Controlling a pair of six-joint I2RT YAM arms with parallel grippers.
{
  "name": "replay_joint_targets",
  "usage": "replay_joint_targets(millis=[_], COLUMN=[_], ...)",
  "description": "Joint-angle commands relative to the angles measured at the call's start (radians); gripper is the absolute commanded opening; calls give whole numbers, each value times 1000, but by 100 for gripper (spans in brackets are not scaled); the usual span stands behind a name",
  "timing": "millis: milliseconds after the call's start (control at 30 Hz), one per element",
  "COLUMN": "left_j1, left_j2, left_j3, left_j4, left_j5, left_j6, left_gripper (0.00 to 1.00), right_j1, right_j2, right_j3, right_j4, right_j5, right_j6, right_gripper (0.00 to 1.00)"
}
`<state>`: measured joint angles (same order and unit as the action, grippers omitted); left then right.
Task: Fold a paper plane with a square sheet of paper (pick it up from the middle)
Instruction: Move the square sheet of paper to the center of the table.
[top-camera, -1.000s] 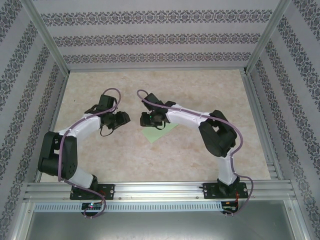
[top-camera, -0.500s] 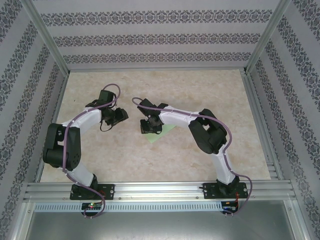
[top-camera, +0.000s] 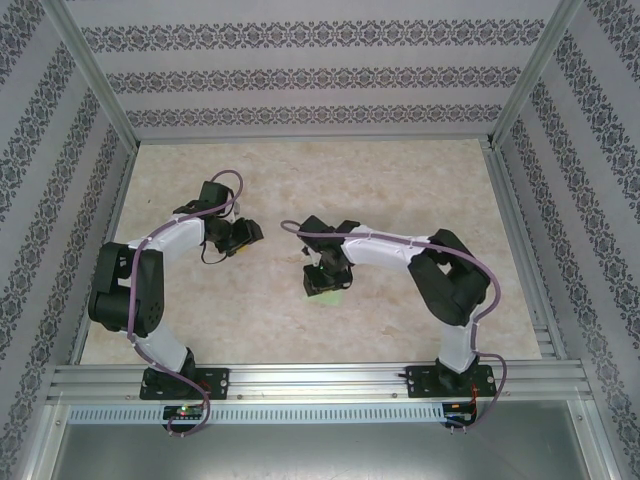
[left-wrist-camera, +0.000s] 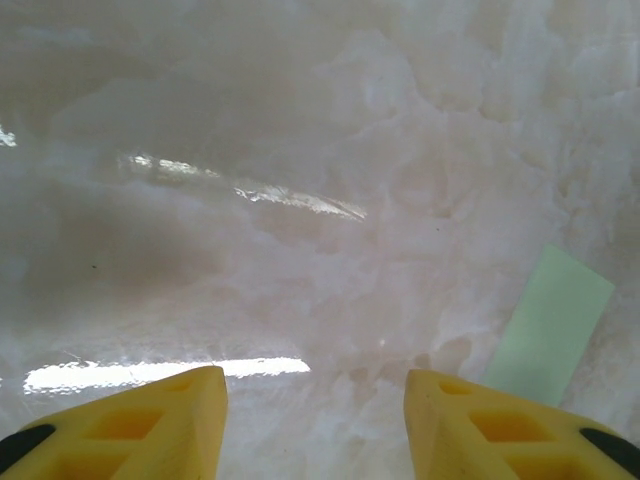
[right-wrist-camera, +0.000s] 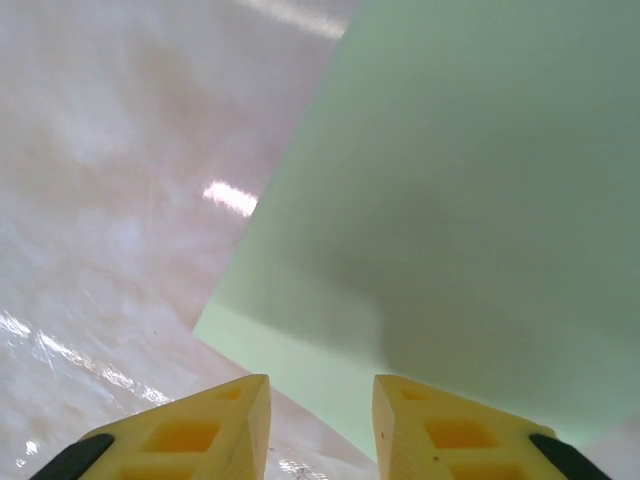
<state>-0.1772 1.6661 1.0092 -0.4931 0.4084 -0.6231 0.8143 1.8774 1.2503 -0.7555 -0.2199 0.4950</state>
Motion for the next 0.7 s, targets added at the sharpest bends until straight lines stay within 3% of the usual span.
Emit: replay_joint_targets(millis=[0,100,300,667], left_j1=[-8,-47,-164,-326], left_j2=[-11,-28,-44,-12], left_j3=[-26,-50,-68,-57], left_j4=[37,53,58,80], left_j5=[67,83,105,159], left_j6=[-14,-22,-16,-60], left_gripper=[52,55,62,70], right_j1=[-17,-19,-26,-78], right_j2=[-97,-118,-144,-46], right_j3=[-8,-36,-113,-119], right_j4=[82,99,209,272], right_j5=[177,285,334,291], right_j6=[179,330,501,458], right_gripper=[35,36,39,41])
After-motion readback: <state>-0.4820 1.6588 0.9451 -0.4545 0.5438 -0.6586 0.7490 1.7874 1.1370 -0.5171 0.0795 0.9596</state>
